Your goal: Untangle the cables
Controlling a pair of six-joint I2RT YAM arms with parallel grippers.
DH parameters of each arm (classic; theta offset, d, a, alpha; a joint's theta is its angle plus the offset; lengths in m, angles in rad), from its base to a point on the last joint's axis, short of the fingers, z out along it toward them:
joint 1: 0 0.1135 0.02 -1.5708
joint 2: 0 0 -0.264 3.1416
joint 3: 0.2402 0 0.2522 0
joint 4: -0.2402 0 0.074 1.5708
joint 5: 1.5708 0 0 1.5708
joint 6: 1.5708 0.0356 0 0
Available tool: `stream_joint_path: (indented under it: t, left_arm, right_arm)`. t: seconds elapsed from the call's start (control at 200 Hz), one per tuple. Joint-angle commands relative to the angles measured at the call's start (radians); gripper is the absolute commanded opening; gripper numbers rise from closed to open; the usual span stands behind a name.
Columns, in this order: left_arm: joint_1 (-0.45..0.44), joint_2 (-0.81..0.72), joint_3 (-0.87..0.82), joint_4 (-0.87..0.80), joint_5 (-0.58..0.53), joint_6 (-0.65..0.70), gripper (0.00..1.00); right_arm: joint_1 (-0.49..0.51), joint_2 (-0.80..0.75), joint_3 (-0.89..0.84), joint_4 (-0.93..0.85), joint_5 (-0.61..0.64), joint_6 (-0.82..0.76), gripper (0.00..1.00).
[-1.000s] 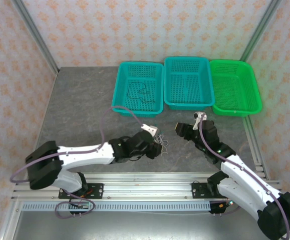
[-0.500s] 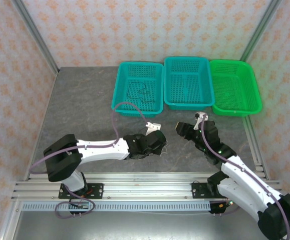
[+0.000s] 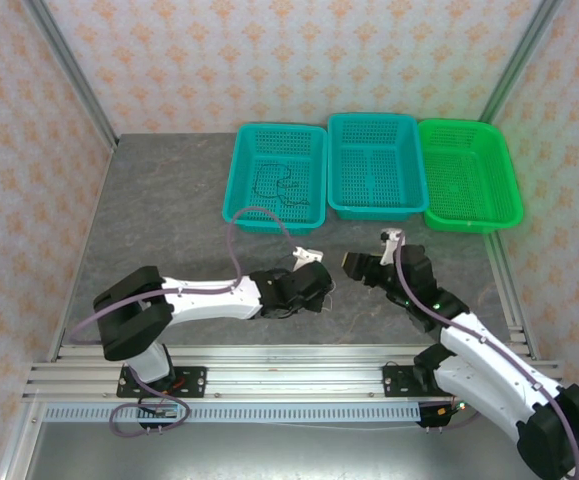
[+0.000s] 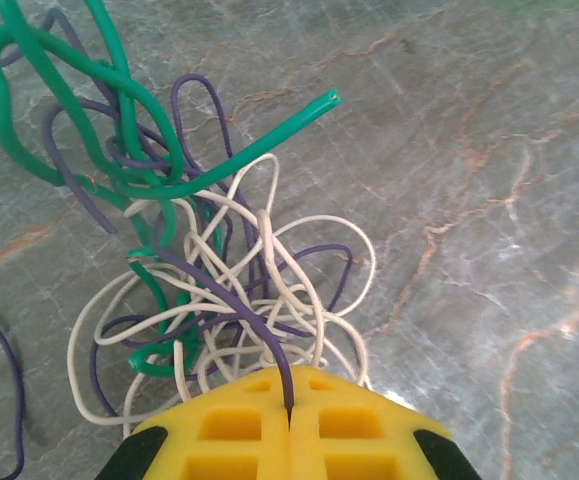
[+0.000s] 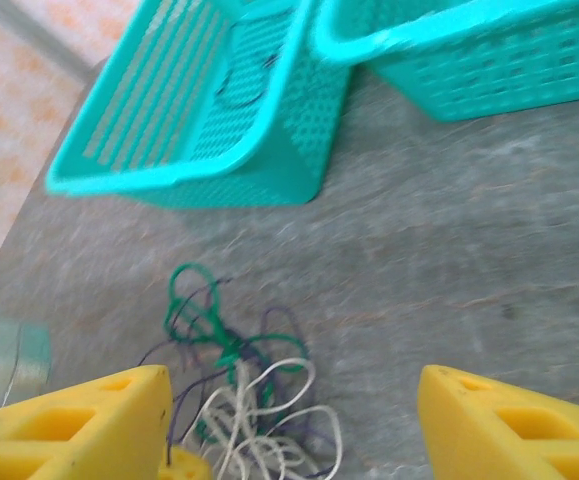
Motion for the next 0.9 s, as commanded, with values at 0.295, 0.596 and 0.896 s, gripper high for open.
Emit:
stream_joint_path:
  t: [0.295,0.596,0.896]
  left_arm:
    - [0.133,-0.222,-0.080,0.070,0.289,0.199,0.00]
    - [0.132,-0.233,-0.081,0.095,0.342,0.198,0.00]
    - [0.133,-0.272,-0.101,0.165,0.432,0.223,0.00]
  right_arm:
    - [0.238,0.181,-0.135,0.378,-0.052,-0.309,0.88]
    - [0.280,0.391,-0.185,0.752,0.192,-0.609,0.91]
    - [0.284,0.727,-0.110,1.077,0.175,-0.641,0.82]
